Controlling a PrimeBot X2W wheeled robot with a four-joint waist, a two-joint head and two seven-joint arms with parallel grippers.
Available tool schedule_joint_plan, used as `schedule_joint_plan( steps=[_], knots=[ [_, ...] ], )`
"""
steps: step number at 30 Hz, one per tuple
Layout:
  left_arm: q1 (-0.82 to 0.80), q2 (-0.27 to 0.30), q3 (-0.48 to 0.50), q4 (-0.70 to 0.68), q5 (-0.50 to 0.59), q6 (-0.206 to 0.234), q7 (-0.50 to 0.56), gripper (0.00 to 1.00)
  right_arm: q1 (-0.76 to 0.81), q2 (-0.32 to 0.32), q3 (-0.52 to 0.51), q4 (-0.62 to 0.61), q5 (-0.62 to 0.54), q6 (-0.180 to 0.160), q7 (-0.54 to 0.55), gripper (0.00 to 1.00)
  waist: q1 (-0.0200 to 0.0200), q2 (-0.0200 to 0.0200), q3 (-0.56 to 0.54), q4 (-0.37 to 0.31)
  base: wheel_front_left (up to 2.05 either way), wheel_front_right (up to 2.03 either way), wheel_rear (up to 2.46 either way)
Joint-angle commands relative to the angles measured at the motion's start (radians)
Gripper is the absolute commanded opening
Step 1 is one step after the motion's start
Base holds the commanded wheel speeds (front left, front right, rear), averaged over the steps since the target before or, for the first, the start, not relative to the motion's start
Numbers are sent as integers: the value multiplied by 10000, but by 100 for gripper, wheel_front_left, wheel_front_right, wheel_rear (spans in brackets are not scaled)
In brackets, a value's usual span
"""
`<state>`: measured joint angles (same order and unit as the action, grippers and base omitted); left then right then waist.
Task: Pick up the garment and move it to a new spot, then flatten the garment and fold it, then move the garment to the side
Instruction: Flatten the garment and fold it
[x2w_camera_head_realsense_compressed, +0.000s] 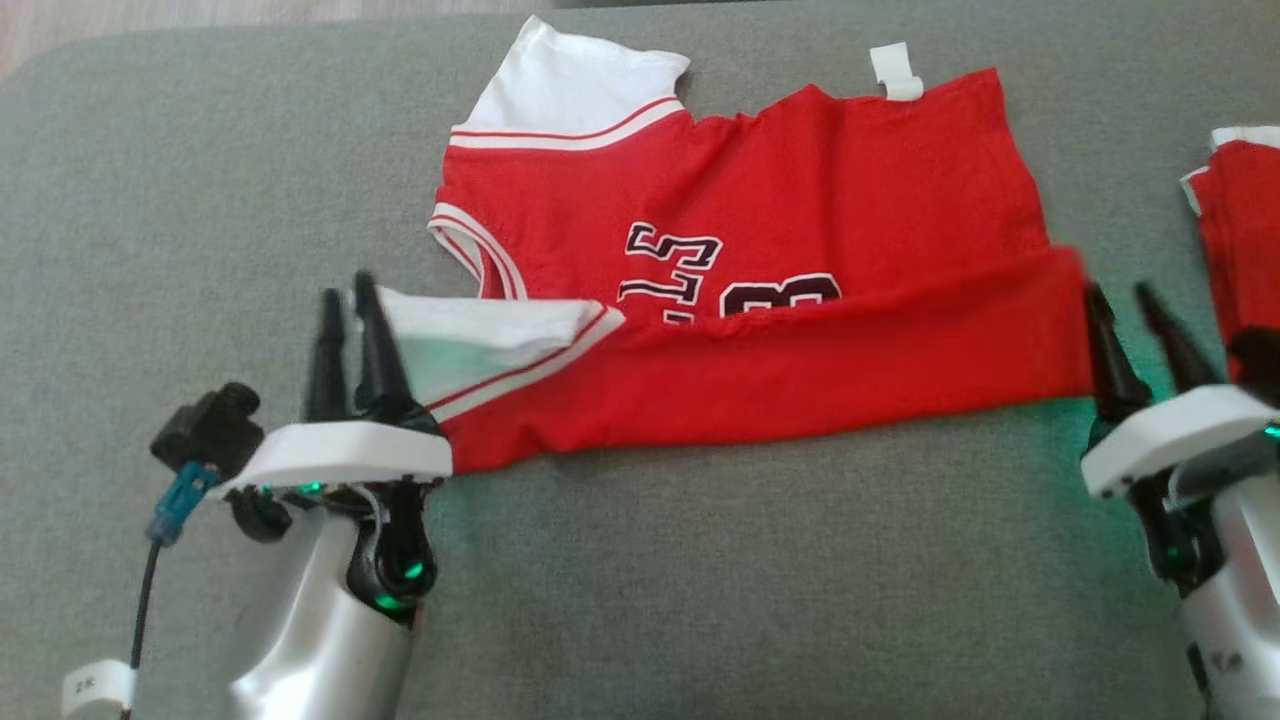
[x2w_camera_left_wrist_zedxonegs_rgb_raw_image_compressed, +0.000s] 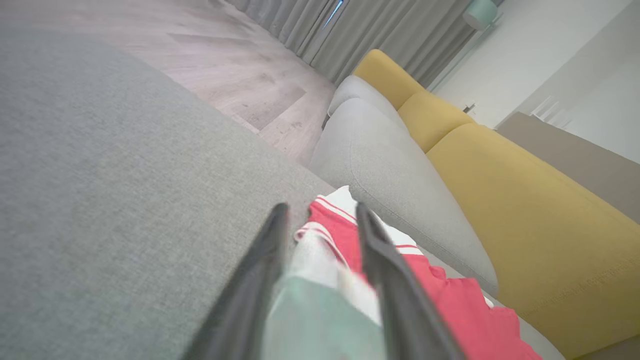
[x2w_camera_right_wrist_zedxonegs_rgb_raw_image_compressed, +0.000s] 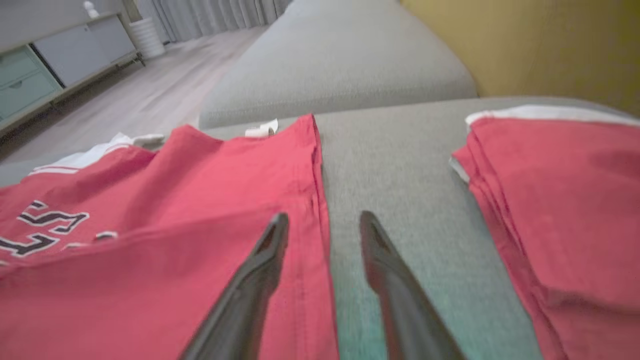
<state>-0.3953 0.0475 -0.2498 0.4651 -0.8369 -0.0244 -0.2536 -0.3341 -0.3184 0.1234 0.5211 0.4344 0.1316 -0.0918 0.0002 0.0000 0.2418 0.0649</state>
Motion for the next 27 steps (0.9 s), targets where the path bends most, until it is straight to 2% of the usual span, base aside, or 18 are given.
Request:
schedule_joint_plan(
  steps=[1,8,11,14,16,27],
  knots=[
    [-282,103,403,-358,364,-99,-78,100,-236,-32,64,-145,-96,-9,-318,100,-2,0,39,43,0,0,0],
    [513,44,438,-784,1794,-153,-80,100,-89,303,95,202,-72,-9,-1052,100,-2,0,-14,56,0,0,0],
    [1178,35,232,-815,2437,125,-80,100,109,492,143,239,2,-9,-1225,100,-2,0,-91,-29,0,0,0],
    [1685,32,300,-774,3166,714,-80,100,281,665,236,225,70,-9,-1313,100,-2,0,-139,-154,0,0,0],
    [1931,31,408,-700,3551,930,-81,100,335,754,293,225,113,-9,-1345,100,-2,0,-161,-258,0,0,0],
    [2539,29,529,-129,3661,1213,-81,100,320,787,270,436,176,-9,-1487,100,-2,0,-277,-493,0,0,0]
  ],
)
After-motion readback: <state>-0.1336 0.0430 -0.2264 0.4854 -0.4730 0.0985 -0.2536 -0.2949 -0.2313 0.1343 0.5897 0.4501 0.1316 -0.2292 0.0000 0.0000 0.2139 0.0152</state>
